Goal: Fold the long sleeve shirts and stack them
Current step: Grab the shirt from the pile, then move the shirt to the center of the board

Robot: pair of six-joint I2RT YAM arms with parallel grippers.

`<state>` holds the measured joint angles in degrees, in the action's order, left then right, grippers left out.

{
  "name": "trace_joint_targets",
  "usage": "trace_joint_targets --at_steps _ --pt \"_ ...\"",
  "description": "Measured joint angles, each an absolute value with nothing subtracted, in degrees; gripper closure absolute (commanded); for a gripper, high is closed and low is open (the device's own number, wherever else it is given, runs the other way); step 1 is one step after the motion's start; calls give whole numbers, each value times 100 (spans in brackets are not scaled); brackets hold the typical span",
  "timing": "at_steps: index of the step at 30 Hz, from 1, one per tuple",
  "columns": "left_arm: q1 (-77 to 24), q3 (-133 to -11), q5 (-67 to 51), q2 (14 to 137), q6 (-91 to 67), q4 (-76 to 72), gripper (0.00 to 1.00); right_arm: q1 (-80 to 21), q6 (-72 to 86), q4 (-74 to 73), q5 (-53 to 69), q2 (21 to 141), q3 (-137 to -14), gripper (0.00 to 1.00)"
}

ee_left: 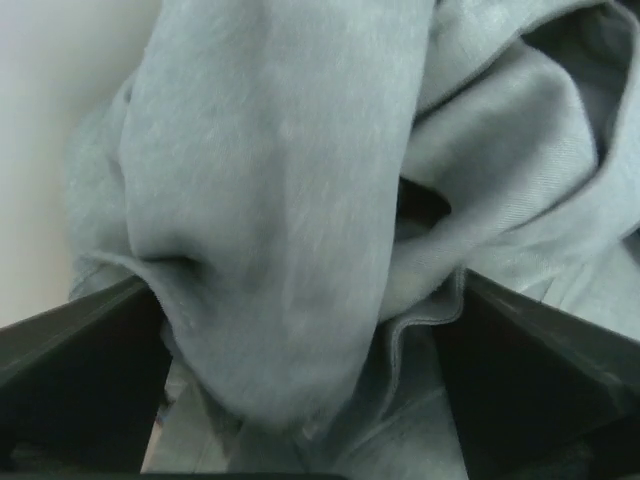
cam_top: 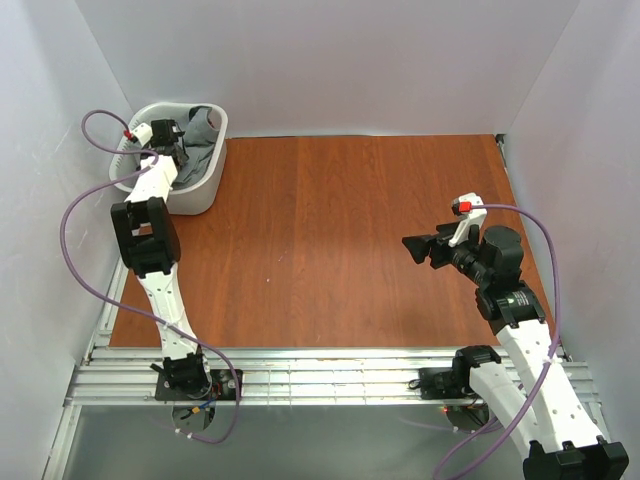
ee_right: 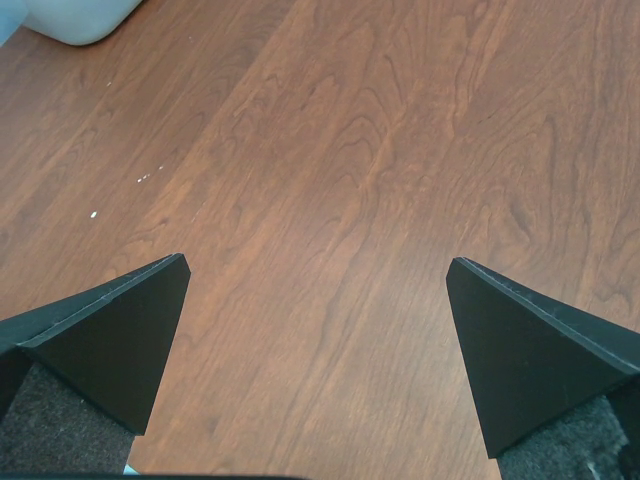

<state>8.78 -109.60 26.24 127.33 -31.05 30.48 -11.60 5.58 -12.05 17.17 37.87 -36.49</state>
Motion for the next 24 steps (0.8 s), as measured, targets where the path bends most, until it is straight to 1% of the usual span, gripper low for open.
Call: trace_joint_targets --at_steps 2,3,4,5,10,15,19,24 --pt "904 -11067 2602 12888 -2995 2950 56 -1166 556 -1199 1737 3787 -3642 1" --pt "917 -11102 2585 12929 -2932 2919 88 -1170 556 -1194 1747 3787 -3640 1" --pt "930 -11135 2563 12960 -2882 2910 98 -1170 556 -1194 1758 3787 -3640 2" --pt "943 -11168 2541 12975 -2836 2902 100 -1170 556 -1194 1774 3787 -3638 2" --pt "987 -11410 2169 12890 -2836 2877 100 -1170 554 -1194 1820 3782 -3625 3" --pt "1004 -12265 1339 12545 -3098 2884 100 -1170 554 -1232 1837 3710 -3623 3" --pt "963 -12468 449 11426 -3507 2408 100 -1170 554 -1365 1839 3603 -3632 3" --pt "904 -12984 -814 10071 -4152 1284 100 -1170 561 -1516 1837 3422 -3787 3"
